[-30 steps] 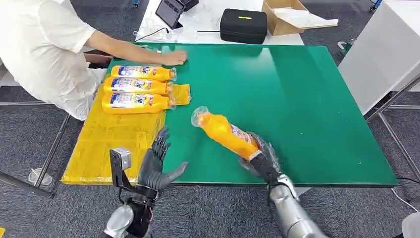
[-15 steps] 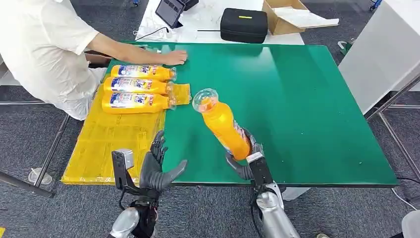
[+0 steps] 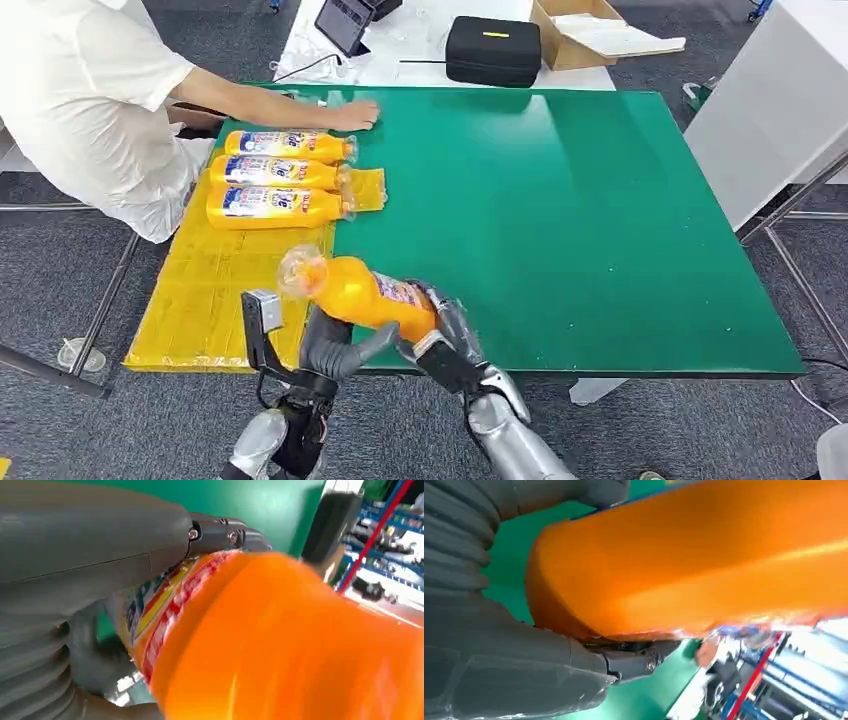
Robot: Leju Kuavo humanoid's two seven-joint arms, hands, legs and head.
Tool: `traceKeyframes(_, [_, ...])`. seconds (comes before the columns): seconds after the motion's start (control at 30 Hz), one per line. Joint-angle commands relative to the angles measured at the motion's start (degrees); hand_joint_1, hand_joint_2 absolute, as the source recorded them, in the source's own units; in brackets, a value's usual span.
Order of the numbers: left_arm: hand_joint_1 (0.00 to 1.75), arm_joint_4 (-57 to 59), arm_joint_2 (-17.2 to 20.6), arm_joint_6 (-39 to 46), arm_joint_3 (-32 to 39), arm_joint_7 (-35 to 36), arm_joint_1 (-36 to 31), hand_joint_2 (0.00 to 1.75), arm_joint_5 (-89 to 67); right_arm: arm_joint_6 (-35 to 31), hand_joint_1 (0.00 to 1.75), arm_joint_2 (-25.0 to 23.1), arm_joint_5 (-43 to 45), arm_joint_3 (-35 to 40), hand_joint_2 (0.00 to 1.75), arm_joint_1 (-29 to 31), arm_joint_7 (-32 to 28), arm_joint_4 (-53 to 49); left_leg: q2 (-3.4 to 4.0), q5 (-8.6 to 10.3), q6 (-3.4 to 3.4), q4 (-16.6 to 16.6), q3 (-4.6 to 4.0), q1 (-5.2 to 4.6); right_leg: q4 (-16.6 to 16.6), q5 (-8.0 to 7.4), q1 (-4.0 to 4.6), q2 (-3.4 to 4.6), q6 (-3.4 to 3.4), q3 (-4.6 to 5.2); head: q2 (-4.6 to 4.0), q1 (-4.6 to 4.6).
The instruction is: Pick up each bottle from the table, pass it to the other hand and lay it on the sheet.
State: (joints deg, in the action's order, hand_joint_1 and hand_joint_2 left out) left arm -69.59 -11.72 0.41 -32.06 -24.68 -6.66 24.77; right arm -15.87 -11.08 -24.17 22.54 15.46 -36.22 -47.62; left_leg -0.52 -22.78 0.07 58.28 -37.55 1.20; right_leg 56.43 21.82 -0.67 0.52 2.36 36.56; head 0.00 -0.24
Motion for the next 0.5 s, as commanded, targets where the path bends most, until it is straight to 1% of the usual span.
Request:
traceKeyframes(0.03, [0.0,5.17,0.54,-4.25,-1.41,0.7,-4.05,1.75,3.43,-0.87,1.75,-0.02,-0.72,7.29,1.75,4.69,-1.0,7.75,0.12,-0.09,0.05,-0.03,0.24,-0.03,-0.04,0.05,0.0,0.05,-0.06,-0.21,0.0,0.0])
traceKeyframes(0.07, [0.0,5.1,0.44,-4.45,-1.17,0.58,-4.08,1.75,3.88,-1.33,1.75,-0.02,-0.68,7.47,1.75,4.58,-1.02,7.47,0.08,-0.06,0.04,-0.03,0.18,-0.03,-0.02,0.04,-0.01,0.01,-0.04,-0.16,0.0,0.0])
traceKeyframes(0.1, [0.0,4.65,0.48,-4.97,-1.06,0.18,-4.09,1.75,4.21,-2.12,1.75,0.09,-1.73,8.25,1.75,4.53,-0.76,7.19,0.14,-0.2,0.09,-0.03,0.51,-0.06,-0.01,0.18,-0.01,0.01,-0.11,-0.48,0.0,0.0])
traceKeyframes(0.13, [0.0,4.65,0.48,-4.97,-1.06,0.18,-4.09,1.75,4.21,-2.12,1.75,0.09,-1.73,8.25,1.75,4.53,-0.76,7.19,0.08,-0.09,0.04,-0.04,0.26,-0.03,-0.02,0.08,0.0,0.0,-0.07,-0.24,0.0,0.0])
traceKeyframes(0.17, [0.0,4.58,0.49,-4.92,-0.99,0.22,-4.25,1.75,4.2,-2.2,1.75,0.04,-1.76,8.29,1.75,4.45,-0.73,7.18,0.09,-0.17,0.07,-0.03,0.45,-0.06,0.01,0.17,-0.01,-0.03,-0.11,-0.41,0.0,0.0])
traceKeyframes(0.2, [0.0,4.58,0.49,-4.92,-0.99,0.22,-4.25,1.75,4.2,-2.2,1.75,0.04,-1.76,8.29,1.75,4.45,-0.73,7.18,0.01,-0.06,0.04,-0.02,0.16,-0.01,-0.02,0.06,0.01,-0.04,-0.06,-0.18,0.0,0.02])
traceKeyframes(0.23, [0.0,4.58,0.49,-4.92,-0.99,0.22,-4.25,1.75,4.2,-2.2,1.75,0.04,-1.76,8.29,1.75,4.45,-0.73,7.18,0.04,-0.1,0.05,-0.03,0.27,-0.02,-0.02,0.1,0.01,-0.03,-0.08,-0.27,0.0,0.0])
traceKeyframes(0.3, [0.0,4.58,0.49,-4.92,-0.99,0.22,-4.25,1.75,4.2,-2.2,1.75,0.04,-1.76,8.29,1.75,4.45,-0.73,7.18,0.05,-0.06,0.03,-0.03,0.16,-0.03,-0.02,0.05,-0.01,0.0,-0.05,-0.14,0.0,0.0])
traceKeyframes(0.33, [0.0,4.35,0.46,-5.05,-0.95,0.09,-4.11,1.75,4.32,-1.73,1.75,0.17,-1.62,8.56,1.75,4.36,-0.72,7.01,0.04,-0.11,0.05,-0.03,0.29,-0.03,-0.01,0.11,0.0,-0.04,-0.08,-0.26,0.0,0.0])
traceKeyframes(0.4, [0.0,3.83,0.41,-5.35,-0.53,-1.05,-4.41,1.75,4.47,-0.87,1.75,0.4,-2.04,9.66,1.75,3.93,-0.51,6.99,0.01,-0.04,0.03,-0.02,0.13,-0.01,-0.02,0.04,0.0,-0.04,-0.05,-0.12,0.0,0.0])
traceKeyframes(0.43, [0.0,3.74,0.27,-5.06,-0.31,-1.5,-4.49,1.75,4.33,-0.65,1.75,0.36,-1.89,9.72,1.75,3.72,-0.51,6.93,0.04,-0.19,0.08,-0.02,0.46,-0.04,0.01,0.19,0.0,-0.08,-0.12,-0.44,0.0,0.0])
traceKeyframes(0.47, [1.75,3.48,-0.12,-3.64,0.51,-2.88,-4.61,1.75,3.83,0.38,1.75,0.32,-1.16,9.97,1.75,3.2,-0.61,6.46,0.02,-0.09,0.05,-0.02,0.23,-0.02,-0.01,0.09,0.01,-0.06,-0.07,-0.23,0.0,-0.02])
traceKeyframes(0.5, [1.75,3.02,-0.39,-1.06,1.09,-3.71,-4.74,1.75,2.73,0.78,1.75,0.43,-0.75,10.5,1.75,2.63,-0.5,5.68,0.01,-0.06,0.04,-0.02,0.16,-0.02,-0.01,0.06,0.0,-0.05,-0.05,-0.15,0.0,0.0])
